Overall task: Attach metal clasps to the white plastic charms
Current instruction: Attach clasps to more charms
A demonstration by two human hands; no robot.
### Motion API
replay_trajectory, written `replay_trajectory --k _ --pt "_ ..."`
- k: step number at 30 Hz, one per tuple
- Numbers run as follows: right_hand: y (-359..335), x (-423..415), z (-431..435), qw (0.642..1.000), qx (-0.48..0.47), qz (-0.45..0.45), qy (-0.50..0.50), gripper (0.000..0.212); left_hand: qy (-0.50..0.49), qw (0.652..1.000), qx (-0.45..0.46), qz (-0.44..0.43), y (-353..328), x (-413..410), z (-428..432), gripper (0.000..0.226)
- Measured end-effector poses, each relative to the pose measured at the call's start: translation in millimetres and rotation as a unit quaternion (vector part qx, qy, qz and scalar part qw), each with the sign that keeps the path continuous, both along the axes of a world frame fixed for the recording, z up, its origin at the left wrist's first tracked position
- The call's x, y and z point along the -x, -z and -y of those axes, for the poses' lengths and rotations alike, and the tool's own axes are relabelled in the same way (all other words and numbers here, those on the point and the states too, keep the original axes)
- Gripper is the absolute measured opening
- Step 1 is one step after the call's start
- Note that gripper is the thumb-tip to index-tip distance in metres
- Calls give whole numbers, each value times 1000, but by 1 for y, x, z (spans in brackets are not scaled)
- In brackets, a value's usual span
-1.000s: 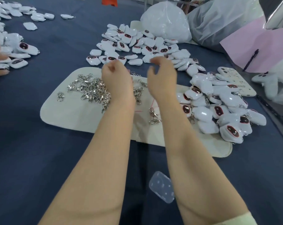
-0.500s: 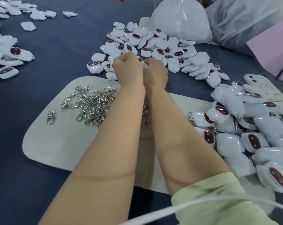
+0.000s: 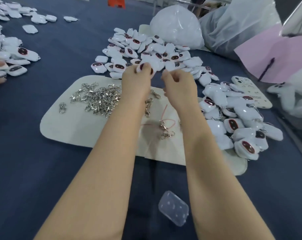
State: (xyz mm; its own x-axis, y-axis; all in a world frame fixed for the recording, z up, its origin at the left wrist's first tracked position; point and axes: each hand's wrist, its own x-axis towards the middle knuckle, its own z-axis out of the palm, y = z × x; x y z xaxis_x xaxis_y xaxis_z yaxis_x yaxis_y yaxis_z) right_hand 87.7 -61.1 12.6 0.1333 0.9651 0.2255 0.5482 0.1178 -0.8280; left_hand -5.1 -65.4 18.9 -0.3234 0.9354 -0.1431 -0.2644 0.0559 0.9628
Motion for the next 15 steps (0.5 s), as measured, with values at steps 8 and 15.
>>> replay_trajectory --k 8,15 --pt "53 19 49 934 32 344 -94 23 -60 979 -29 192 22 1 44 30" --pt "52 11 42 978 9 207 -41 21 -58 974 -3 221 37 1 43 14"
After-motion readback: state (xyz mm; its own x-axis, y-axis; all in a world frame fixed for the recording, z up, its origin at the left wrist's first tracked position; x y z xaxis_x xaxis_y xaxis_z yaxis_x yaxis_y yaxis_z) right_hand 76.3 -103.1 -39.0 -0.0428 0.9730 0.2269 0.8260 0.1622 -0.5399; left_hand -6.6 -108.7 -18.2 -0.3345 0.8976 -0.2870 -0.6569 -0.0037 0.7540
